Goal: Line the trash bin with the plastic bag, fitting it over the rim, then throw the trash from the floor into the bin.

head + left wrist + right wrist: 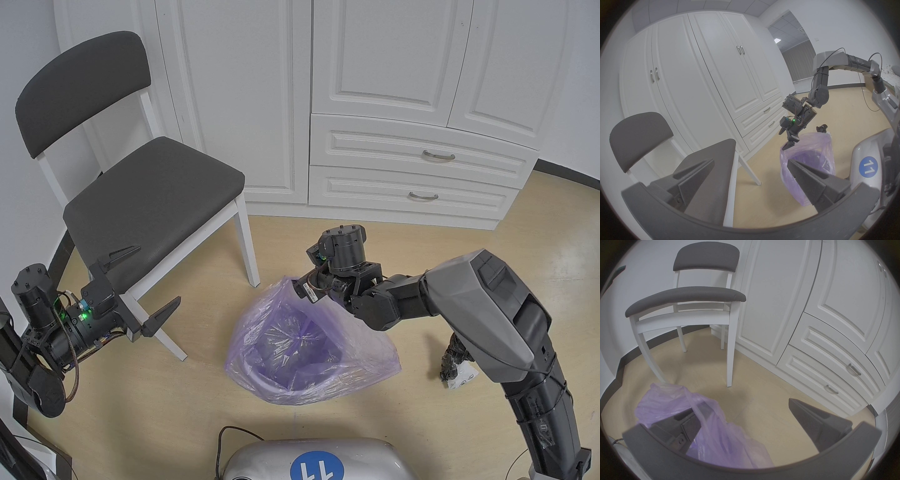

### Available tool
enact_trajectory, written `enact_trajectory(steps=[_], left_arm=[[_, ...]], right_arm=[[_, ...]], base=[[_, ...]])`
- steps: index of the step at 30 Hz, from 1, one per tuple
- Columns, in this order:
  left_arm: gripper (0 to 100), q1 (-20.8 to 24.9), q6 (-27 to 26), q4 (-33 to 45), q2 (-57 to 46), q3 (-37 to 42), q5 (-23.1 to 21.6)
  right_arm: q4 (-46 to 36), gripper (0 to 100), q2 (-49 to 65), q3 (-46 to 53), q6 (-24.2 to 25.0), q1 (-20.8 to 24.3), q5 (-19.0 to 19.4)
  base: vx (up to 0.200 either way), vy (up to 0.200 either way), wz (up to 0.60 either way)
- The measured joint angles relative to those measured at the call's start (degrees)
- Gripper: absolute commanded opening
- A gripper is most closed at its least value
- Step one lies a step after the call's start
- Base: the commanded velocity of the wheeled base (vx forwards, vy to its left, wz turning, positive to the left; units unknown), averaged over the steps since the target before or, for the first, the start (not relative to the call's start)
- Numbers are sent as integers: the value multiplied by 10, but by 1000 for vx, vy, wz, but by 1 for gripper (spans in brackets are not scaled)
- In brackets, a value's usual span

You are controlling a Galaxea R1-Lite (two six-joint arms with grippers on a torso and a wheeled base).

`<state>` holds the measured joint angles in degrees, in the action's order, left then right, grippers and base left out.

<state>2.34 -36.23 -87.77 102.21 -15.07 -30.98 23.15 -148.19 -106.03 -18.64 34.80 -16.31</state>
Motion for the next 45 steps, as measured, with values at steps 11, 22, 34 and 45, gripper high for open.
enact_trajectory(steps=[11,22,34,45], left_arm=[[100,-1,12,0,-22,10,-10],[100,50,160,0,56,-32,-4],[100,132,299,1,176,-94,76],[100,145,304,9,287,-154,106]], right_arm=[[4,100,62,74,5,2,4],[-27,100,71,58,85,22,7],[-68,100,55,-35,150,49,4],[-89,100,118,158,128,54,9]], base=[[0,0,0],[0,0,0],[0,0,0],[0,0,0]])
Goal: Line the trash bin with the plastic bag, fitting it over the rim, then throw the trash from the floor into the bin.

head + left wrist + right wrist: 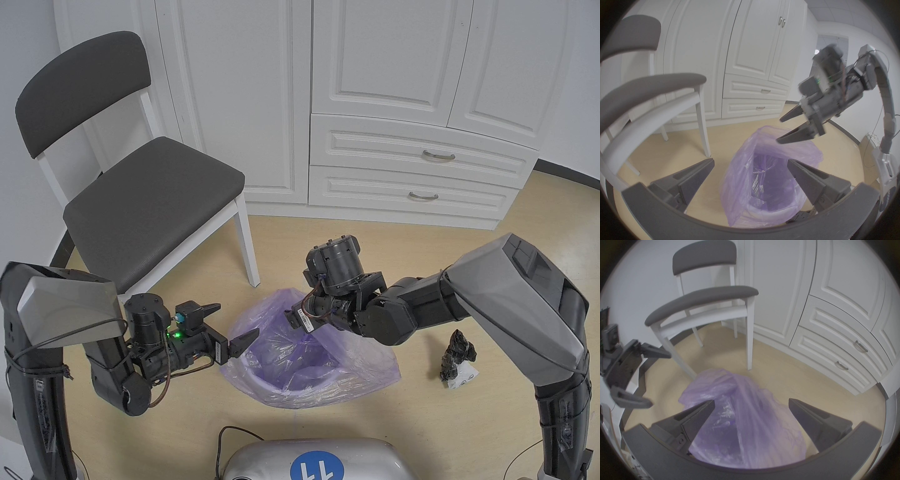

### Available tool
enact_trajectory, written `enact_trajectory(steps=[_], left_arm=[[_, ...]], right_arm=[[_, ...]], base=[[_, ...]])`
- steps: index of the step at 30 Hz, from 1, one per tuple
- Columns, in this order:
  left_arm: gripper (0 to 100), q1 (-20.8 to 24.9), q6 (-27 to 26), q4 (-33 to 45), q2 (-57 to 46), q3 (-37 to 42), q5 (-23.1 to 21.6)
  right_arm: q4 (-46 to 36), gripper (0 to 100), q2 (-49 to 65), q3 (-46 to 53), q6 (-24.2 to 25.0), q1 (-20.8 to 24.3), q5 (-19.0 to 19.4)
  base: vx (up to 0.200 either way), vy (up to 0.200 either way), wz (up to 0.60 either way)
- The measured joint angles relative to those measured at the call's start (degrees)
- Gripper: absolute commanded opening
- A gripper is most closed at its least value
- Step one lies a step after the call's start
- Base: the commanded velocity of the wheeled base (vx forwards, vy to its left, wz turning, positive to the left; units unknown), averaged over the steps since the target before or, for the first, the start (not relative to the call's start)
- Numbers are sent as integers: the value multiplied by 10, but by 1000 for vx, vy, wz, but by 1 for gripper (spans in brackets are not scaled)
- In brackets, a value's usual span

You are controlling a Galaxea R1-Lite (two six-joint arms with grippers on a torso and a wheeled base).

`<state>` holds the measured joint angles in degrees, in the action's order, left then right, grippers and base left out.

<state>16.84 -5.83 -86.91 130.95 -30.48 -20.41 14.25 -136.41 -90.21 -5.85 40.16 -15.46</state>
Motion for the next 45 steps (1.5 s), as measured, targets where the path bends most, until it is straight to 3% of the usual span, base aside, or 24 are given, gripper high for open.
enact_trajectory(steps=[3,11,16,21,27,33,38,45], left_arm=[[100,1,0,25,31,-40,4],[100,0,-5,176,76,-152,7],[100,-1,-22,222,94,-209,12],[100,-7,-43,251,112,-264,65],[100,-21,-51,260,130,-316,97],[100,-29,-53,261,136,-323,103],[100,-32,-54,260,137,-321,104],[100,-33,-55,243,126,-302,103]], right_arm=[[0,100,14,14,-2,1,0],[39,100,40,28,-6,-1,1],[38,100,67,102,-26,-4,1],[44,100,89,201,-47,-12,1],[169,100,87,255,-53,-29,0],[292,100,63,233,-53,-69,-2],[299,100,14,166,-53,-115,-2],[268,100,-70,88,-53,-144,-1]], base=[[0,0,0],[0,0,0],[0,0,0],[0,0,0],[0,0,0],[0,0,0],[0,0,0],[0,0,0]])
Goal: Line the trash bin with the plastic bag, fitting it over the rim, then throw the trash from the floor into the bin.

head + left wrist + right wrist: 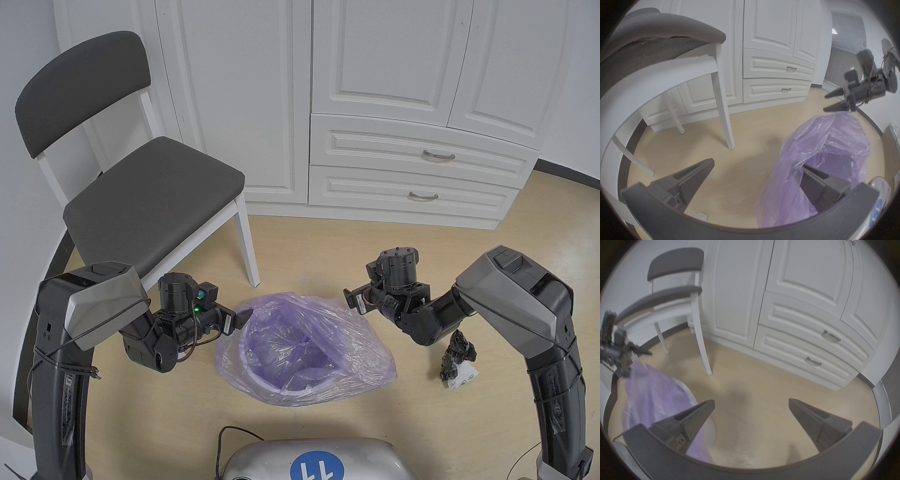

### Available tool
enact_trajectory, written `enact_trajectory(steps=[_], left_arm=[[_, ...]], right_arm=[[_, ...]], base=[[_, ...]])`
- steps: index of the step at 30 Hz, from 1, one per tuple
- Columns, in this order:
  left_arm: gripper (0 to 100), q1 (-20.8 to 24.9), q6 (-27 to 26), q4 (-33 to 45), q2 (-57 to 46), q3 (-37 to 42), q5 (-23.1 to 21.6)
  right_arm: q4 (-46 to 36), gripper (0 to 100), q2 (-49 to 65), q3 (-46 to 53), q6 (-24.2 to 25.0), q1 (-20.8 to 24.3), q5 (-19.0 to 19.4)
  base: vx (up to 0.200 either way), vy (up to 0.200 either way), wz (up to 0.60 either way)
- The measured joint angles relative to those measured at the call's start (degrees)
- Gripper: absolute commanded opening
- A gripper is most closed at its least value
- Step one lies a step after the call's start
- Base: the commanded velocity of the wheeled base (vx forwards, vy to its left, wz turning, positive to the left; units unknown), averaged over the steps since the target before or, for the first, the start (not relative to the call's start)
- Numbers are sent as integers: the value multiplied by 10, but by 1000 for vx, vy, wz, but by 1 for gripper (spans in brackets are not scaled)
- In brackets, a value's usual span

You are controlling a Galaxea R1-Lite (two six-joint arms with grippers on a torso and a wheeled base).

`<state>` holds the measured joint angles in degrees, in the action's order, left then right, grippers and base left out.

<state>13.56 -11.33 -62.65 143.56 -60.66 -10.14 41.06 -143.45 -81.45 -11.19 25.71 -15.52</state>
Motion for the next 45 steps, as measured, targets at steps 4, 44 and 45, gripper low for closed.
enact_trajectory(steps=[4,44,45], left_arm=[[100,2,0,-2,-9,10,0],[100,10,-1,-27,-22,31,-10],[100,10,-1,-27,-22,31,-10]], right_arm=[[-10,100,-24,-7,0,-2,3],[-59,100,-89,-52,-11,57,1],[-58,100,-84,-48,-11,60,-1]], base=[[0,0,0],[0,0,0],[0,0,0]])
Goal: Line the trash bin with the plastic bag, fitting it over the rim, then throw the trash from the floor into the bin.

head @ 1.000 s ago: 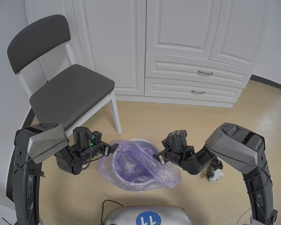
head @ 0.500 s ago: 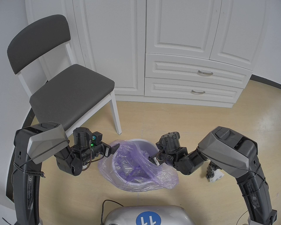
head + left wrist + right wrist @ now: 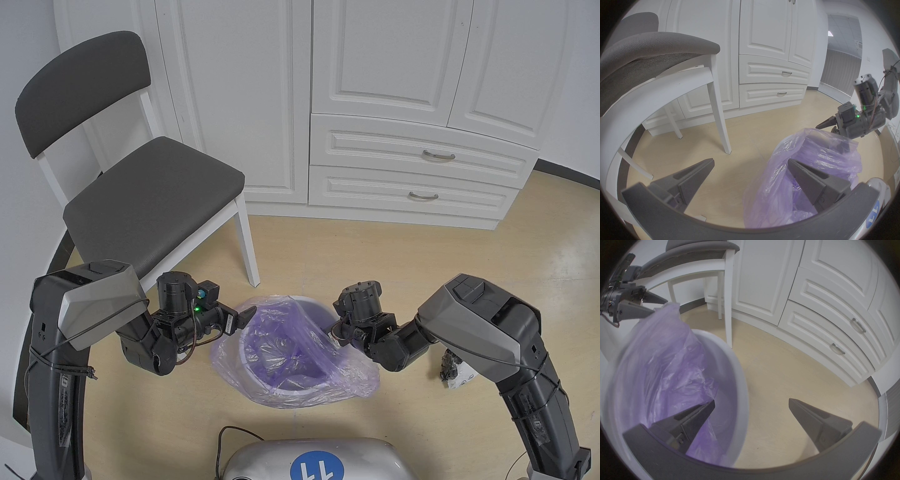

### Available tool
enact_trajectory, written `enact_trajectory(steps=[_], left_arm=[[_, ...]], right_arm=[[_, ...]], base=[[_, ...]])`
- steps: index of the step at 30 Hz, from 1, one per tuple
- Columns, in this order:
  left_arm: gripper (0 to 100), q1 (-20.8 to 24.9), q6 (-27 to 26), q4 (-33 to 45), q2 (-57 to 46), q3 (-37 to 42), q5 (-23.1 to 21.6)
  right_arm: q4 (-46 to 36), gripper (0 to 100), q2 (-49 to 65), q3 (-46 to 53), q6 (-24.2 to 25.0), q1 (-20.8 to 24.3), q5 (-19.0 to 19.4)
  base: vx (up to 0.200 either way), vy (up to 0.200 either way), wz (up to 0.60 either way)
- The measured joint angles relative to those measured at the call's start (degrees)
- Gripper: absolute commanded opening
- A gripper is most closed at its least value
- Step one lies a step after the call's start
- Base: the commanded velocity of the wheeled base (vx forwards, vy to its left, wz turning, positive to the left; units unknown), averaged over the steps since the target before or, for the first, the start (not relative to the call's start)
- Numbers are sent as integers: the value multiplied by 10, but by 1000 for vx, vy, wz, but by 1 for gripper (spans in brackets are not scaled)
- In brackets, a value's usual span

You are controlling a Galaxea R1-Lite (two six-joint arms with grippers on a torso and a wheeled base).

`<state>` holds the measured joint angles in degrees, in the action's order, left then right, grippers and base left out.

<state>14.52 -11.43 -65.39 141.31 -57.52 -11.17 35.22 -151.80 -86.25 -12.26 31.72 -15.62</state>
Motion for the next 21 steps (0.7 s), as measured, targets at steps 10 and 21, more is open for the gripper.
enact_trajectory(steps=[10,21], left_arm=[[100,0,0,-1,-1,1,0],[100,0,0,-2,-2,2,0]], right_arm=[[-2,100,105,71,1,3,-7],[17,100,176,109,3,24,0]], base=[[0,0,0],[0,0,0]])
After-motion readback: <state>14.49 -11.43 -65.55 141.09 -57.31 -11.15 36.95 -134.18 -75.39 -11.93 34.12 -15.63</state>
